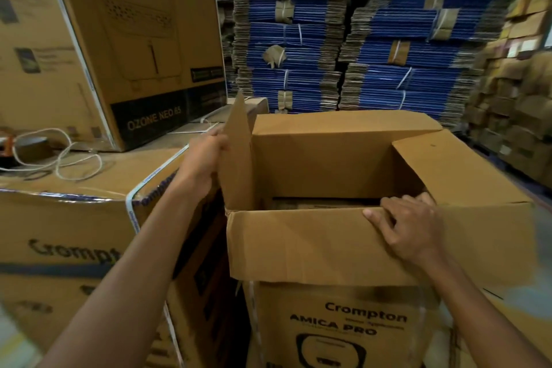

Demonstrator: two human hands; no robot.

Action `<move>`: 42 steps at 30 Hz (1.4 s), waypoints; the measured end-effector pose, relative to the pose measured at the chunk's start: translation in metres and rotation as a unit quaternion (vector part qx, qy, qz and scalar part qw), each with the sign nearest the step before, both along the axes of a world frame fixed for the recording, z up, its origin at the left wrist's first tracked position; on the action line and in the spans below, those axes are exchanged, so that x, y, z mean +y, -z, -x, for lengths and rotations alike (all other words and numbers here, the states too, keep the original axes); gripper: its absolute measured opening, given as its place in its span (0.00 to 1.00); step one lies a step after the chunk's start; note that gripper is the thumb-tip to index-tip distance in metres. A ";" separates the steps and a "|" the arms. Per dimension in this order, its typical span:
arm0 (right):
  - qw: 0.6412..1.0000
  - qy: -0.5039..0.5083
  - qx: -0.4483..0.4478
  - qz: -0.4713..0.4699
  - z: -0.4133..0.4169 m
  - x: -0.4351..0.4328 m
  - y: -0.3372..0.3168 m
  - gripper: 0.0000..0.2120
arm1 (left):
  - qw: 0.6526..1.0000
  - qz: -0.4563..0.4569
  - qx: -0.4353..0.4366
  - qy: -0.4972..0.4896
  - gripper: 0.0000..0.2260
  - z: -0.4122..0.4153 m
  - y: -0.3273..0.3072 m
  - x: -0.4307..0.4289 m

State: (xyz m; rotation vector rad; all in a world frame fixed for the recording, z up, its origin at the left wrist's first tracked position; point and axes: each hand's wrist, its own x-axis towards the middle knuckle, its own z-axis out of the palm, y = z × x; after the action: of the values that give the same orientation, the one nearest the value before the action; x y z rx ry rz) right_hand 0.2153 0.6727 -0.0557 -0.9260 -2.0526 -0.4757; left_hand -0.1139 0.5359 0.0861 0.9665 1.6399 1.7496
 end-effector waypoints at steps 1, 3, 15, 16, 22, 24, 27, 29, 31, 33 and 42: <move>1.000 0.001 -0.001 0.001 0.000 0.000 0.000 0.28 | 0.999 -0.018 -0.029 -0.035 0.18 0.006 0.004 -0.009; 1.000 0.003 -0.003 0.008 0.000 0.001 -0.001 0.28 | 0.992 -0.041 -0.049 -0.104 0.14 0.013 0.020 -0.020; 0.973 0.061 -0.091 0.202 0.003 -0.017 -0.035 0.32 | 0.972 0.111 0.019 -0.206 0.20 -0.019 0.104 0.013; 0.962 0.076 -0.103 0.243 0.005 -0.019 -0.043 0.33 | 0.970 0.116 0.035 -0.209 0.19 -0.021 0.104 0.016; 0.875 0.182 -0.149 0.423 0.017 -0.012 -0.088 0.35 | 0.961 0.130 0.101 -0.223 0.16 -0.020 0.108 0.018; 0.854 0.205 -0.162 0.451 0.019 -0.006 -0.093 0.35 | 0.957 0.141 0.108 -0.229 0.19 -0.019 0.108 0.017; 0.860 0.265 -0.199 0.389 0.019 -0.001 -0.097 0.34 | 0.954 0.148 0.113 -0.233 0.20 -0.020 0.108 0.016; 0.871 0.315 -0.213 0.311 0.015 0.000 -0.104 0.31 | 0.955 0.144 0.112 -0.232 0.20 -0.018 0.110 0.016; 0.880 0.344 -0.186 0.269 0.000 0.004 -0.113 0.25 | 0.957 0.141 0.110 -0.228 0.20 -0.018 0.110 0.016; 0.879 0.362 -0.161 0.265 -0.023 0.012 -0.118 0.22 | 0.959 0.136 0.104 -0.225 0.19 -0.018 0.111 0.016; 0.858 0.357 -0.036 0.368 -0.103 0.043 -0.079 0.35 | 0.961 0.142 0.102 -0.216 0.21 -0.020 0.113 0.013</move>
State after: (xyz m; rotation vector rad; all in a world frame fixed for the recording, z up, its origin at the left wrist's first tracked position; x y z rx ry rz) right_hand 0.3184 0.7156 0.0237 -2.1918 -1.9056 -0.0600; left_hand -0.0935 0.5493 -0.0269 0.7071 2.3015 1.6488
